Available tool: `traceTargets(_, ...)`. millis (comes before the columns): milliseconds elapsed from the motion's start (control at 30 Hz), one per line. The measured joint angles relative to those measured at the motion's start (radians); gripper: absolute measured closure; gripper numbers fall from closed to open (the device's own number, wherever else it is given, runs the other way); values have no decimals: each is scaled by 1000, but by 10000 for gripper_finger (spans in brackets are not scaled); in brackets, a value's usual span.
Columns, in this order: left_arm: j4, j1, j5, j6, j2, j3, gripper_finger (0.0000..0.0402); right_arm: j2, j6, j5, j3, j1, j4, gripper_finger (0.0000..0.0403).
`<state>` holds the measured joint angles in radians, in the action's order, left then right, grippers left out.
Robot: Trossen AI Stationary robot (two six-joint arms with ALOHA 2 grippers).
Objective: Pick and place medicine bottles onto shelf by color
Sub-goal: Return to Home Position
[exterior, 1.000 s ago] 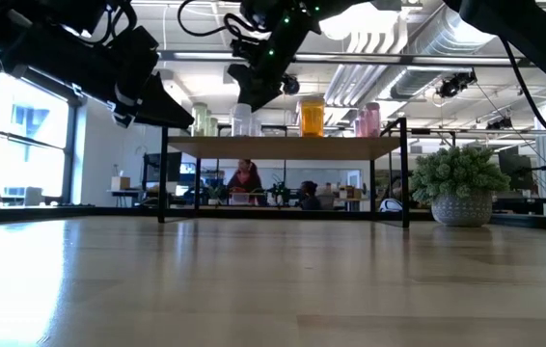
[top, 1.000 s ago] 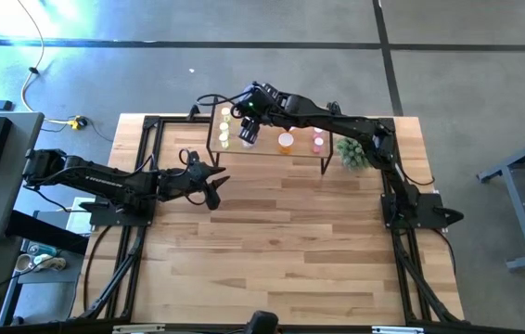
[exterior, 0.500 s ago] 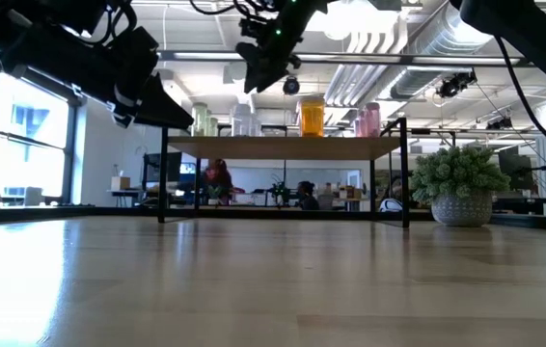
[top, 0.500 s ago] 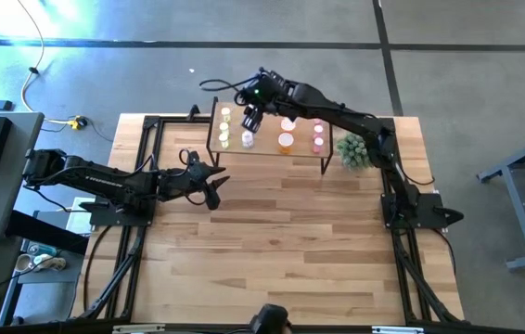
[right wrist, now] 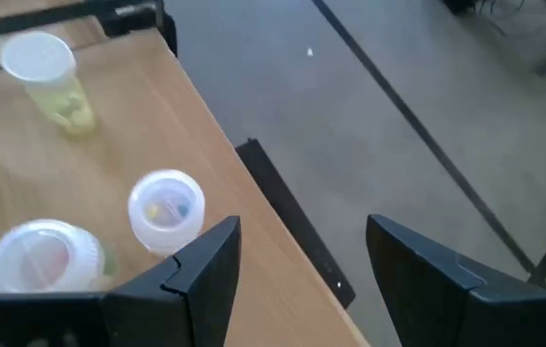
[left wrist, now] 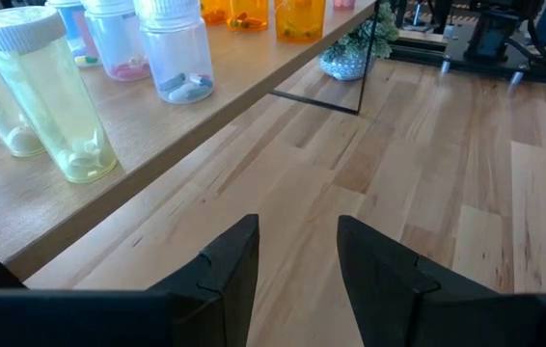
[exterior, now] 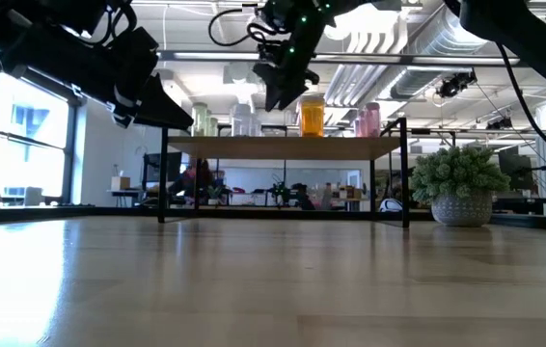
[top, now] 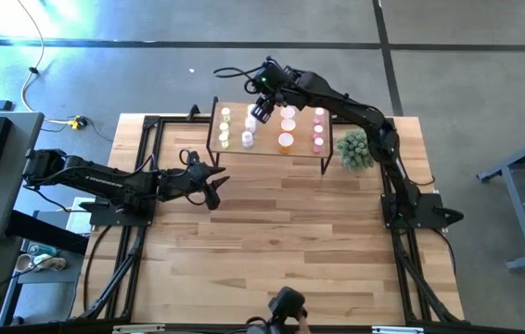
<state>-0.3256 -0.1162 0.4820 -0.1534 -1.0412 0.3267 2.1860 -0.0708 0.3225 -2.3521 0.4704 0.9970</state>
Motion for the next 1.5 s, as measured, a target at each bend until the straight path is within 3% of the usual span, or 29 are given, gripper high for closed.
traceTargets(267,0,0,0,0,0,0,271,2,2,5,44,10,9,187)
traceTargets(500,0,0,0,0,0,0,271,0,-60,144,-5,11,70,187)
traceTargets(833,8,0,-4,-1,0,0,271,-68,-68,136,-2,21,173,187)
traceTargets(1100,-48,-5,-189,-11,26,0,271,-158,-65,103,-1,50,269,187)
traceTargets(1300,-38,-57,-275,-27,154,0,271,-245,-61,61,-1,87,337,187)
traceTargets(1500,-1,-129,-360,-27,295,0,271,-323,-44,-57,-1,112,409,187)
